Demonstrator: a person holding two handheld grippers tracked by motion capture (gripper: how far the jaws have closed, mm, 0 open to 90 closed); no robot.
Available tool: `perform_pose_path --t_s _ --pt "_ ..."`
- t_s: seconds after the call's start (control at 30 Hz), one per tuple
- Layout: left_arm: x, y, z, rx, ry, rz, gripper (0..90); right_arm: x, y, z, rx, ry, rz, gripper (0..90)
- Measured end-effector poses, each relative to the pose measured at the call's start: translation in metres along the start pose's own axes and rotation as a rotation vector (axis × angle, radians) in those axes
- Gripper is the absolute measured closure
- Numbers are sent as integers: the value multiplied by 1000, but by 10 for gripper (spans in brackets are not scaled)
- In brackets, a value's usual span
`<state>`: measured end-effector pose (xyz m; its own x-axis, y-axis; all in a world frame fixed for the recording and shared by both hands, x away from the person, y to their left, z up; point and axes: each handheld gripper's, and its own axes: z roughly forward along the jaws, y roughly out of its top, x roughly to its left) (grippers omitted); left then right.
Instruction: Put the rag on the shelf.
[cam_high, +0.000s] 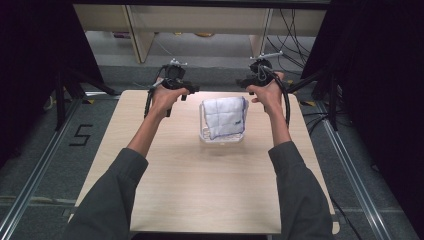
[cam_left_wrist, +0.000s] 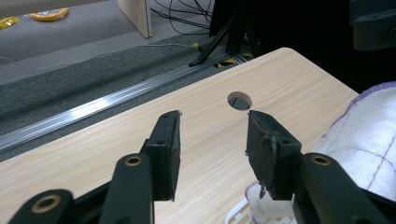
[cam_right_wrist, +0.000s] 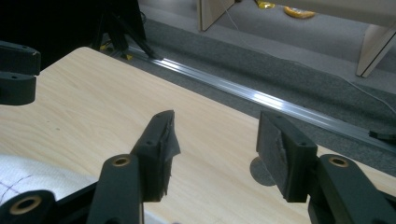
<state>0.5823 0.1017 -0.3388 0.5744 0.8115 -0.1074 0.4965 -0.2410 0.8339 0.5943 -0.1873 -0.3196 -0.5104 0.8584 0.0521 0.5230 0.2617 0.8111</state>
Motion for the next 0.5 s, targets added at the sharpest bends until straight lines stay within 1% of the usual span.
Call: perform_pose_path --t_s 0.03,0.07,0.1,0.13,0.17,0.23,0.27,0.3,0.33,0.43,0.47,0.5 --pt "0 0 0 2 -2 3 530 1 -1 -2 23 0 24 456" --pt "0 -1 0 7 -3 6 514 1 -1 -2 7 1 10 454" --pt "-1 -1 0 10 -4 7 493 2 -2 -4 9 6 24 450" --pt "-1 -1 -1 12 -5 6 478 1 -3 -5 8 7 21 444" --pt "-1 -2 -1 13 -7 2 464 1 -3 -6 -7 11 7 438" --pt "-1 -2 -2 22 -14 -4 424 2 -3 -9 -9 8 11 418" --pt "-1 -3 -2 26 -13 -5 408 3 -4 -11 -10 6 6 409" --pt "-1 -3 -3 37 -16 5 393 3 -4 -13 -14 8 4 403" --pt "-1 -3 -4 35 -15 0 387 3 -4 -14 -17 15 0 400" --pt "-2 -5 -8 32 -24 -4 374 5 -5 -20 -28 10 -4 385" --pt "-3 -5 -11 23 -28 -7 368 7 -6 -22 -31 11 9 384" --pt "-3 -6 -13 23 -30 -3 365 6 -6 -24 -29 17 -6 382"
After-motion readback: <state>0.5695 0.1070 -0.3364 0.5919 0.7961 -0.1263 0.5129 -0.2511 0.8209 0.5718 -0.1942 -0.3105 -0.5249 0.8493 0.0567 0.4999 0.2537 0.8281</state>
